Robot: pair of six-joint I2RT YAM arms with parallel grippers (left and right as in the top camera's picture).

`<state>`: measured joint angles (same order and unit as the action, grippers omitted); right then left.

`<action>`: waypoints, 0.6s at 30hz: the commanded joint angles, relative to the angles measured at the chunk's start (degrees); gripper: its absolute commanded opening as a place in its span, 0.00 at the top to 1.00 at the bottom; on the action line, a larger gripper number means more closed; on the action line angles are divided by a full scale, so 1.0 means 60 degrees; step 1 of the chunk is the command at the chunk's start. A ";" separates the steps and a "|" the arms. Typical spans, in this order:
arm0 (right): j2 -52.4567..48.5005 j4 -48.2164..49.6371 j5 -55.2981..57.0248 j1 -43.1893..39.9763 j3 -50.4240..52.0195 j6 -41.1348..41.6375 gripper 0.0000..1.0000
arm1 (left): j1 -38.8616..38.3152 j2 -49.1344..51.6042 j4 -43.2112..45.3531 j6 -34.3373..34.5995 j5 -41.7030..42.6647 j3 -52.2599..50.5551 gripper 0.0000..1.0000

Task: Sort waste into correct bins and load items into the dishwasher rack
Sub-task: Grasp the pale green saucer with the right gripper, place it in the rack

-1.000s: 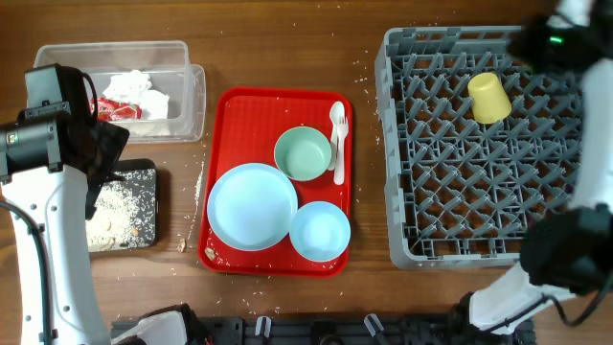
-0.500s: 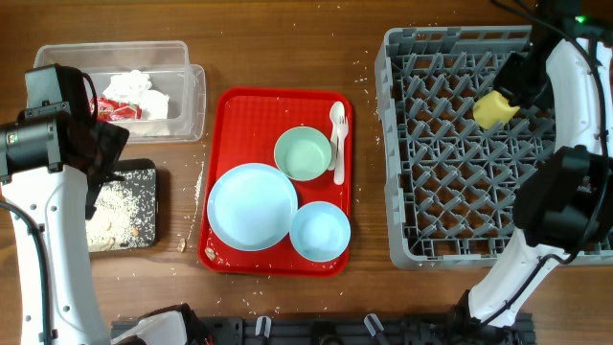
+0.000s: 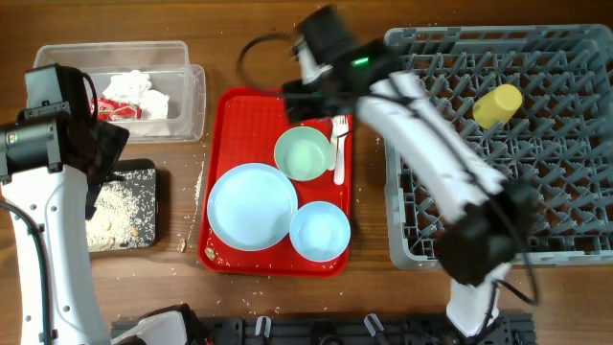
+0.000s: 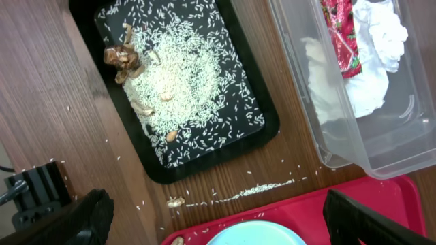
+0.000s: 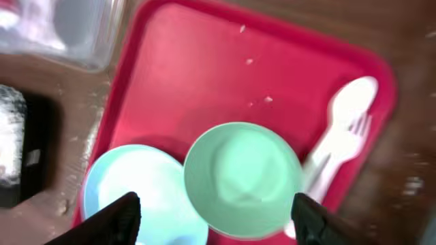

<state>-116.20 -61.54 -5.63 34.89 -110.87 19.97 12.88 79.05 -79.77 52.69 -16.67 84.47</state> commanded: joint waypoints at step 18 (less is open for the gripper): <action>-0.3180 0.0951 0.0430 0.1282 0.0106 0.2922 0.85 | 0.0044 -0.0058 -0.0004 0.0015 -0.0160 0.0051 0.00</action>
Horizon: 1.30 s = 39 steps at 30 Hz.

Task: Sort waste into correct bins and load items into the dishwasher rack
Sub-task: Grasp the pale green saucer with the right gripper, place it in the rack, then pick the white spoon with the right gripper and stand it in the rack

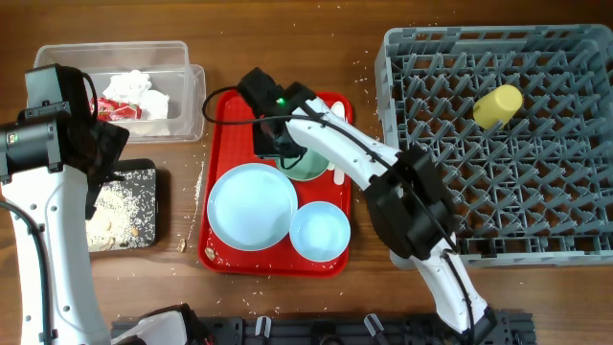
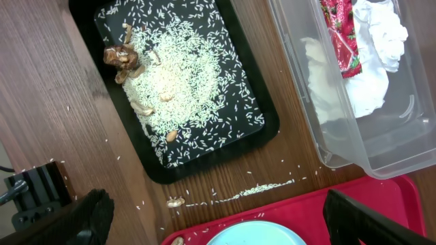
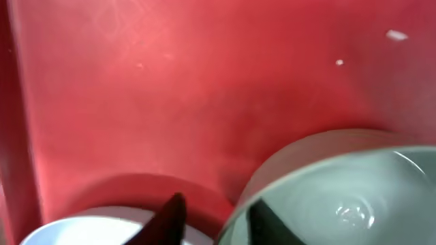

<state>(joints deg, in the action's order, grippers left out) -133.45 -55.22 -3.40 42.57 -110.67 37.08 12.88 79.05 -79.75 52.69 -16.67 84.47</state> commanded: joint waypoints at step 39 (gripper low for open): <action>0.1439 -0.2612 -0.8852 -1.5242 -0.0350 -0.5490 0.69 | 0.0044 -0.0058 -0.0007 0.0015 -0.0160 0.0051 0.00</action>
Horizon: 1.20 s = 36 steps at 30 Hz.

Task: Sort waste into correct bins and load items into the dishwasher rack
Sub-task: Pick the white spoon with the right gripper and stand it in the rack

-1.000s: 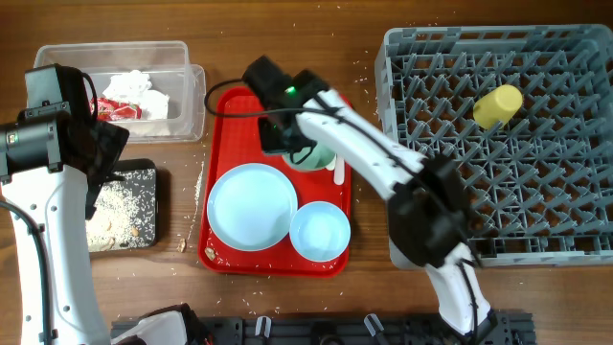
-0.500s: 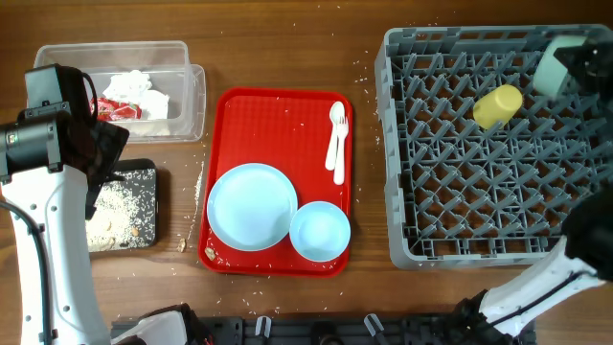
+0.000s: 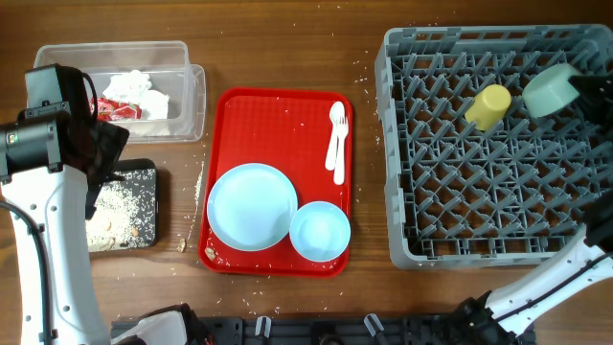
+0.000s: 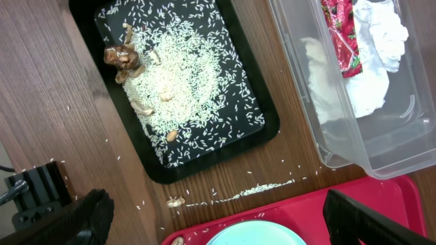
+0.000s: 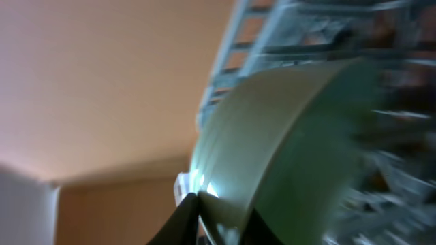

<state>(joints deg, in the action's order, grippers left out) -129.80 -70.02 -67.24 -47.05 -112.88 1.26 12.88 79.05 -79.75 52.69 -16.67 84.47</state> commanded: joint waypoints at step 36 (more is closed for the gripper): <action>-0.0532 0.0769 1.1632 1.3158 0.0375 0.4699 0.47 | 0.0044 -0.0058 -0.0007 0.0015 -0.0160 0.0051 0.00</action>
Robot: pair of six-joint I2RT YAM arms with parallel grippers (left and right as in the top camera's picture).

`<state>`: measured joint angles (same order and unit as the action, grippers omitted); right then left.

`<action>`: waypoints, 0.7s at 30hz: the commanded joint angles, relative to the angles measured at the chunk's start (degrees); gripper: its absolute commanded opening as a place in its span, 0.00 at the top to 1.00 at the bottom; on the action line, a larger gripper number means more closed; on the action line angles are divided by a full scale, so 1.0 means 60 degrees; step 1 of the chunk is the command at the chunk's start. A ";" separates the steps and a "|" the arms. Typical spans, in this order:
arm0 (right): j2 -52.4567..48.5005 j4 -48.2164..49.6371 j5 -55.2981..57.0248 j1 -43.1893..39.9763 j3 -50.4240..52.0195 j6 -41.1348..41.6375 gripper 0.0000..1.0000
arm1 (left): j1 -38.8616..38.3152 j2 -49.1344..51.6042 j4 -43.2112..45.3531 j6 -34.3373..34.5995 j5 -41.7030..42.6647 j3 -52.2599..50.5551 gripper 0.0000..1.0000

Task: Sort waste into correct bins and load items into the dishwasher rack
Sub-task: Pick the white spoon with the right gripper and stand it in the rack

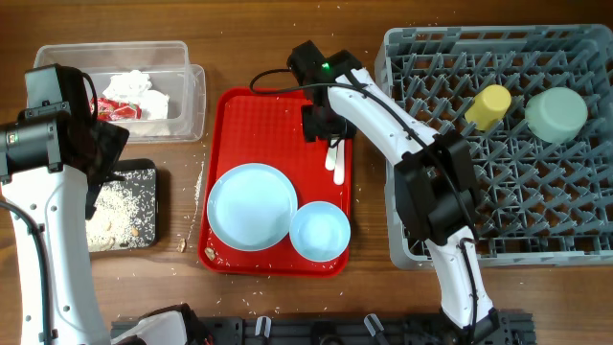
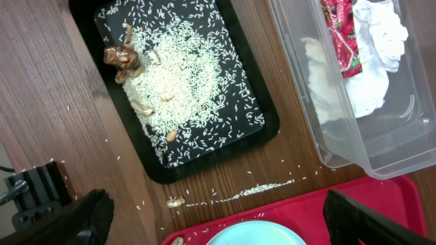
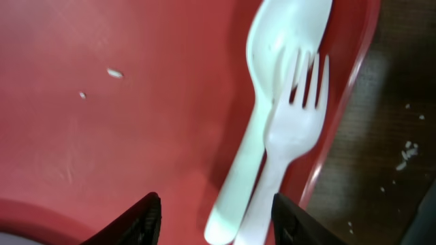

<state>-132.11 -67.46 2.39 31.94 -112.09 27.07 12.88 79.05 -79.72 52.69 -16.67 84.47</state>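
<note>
A white spoon [image 3: 272, 102] and white fork [image 3: 289, 136] lie side by side at the right edge of the red tray [image 1: 259, 115]. My right gripper [image 3: 218, 221] hangs open just above their handles, one finger on each side. A pale blue plate [image 1: 252, 206] and a blue bowl [image 1: 319, 232] sit on the tray's near half. The green bowl [image 1: 556, 113] and a yellow cup [image 1: 488, 103] rest in the grey dishwasher rack [image 1: 498, 230]. My left gripper [image 2: 218, 228] is open over the table by the tray's left edge, holding nothing.
A black tray [image 2: 180, 88] of rice and food scraps lies at the left. Behind it stands a clear bin [image 2: 354, 102] with white tissue and a red wrapper. Rice grains are scattered on the wood between them and the red tray.
The green bowl, then in my right gripper at the rack's far right, now sits in the rack. My right gripper is open over the fork and spoon. The left arm is unchanged.
My right gripper was open above the green bowl on the red tray, then down at its rim. Later it held the bowl over the rack's far right corner. The bowl now rests in the rack and the gripper is back at the tray.
</note>
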 commanded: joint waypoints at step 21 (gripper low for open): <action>0.0699 0.0674 -0.0659 -0.0208 0.0248 0.0062 0.96 | 0.0044 -0.0058 -0.0011 0.0015 -0.0160 0.0051 0.00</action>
<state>-130.82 -61.78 -0.19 31.77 -105.56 30.63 12.88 79.05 -79.75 52.69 -16.67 84.47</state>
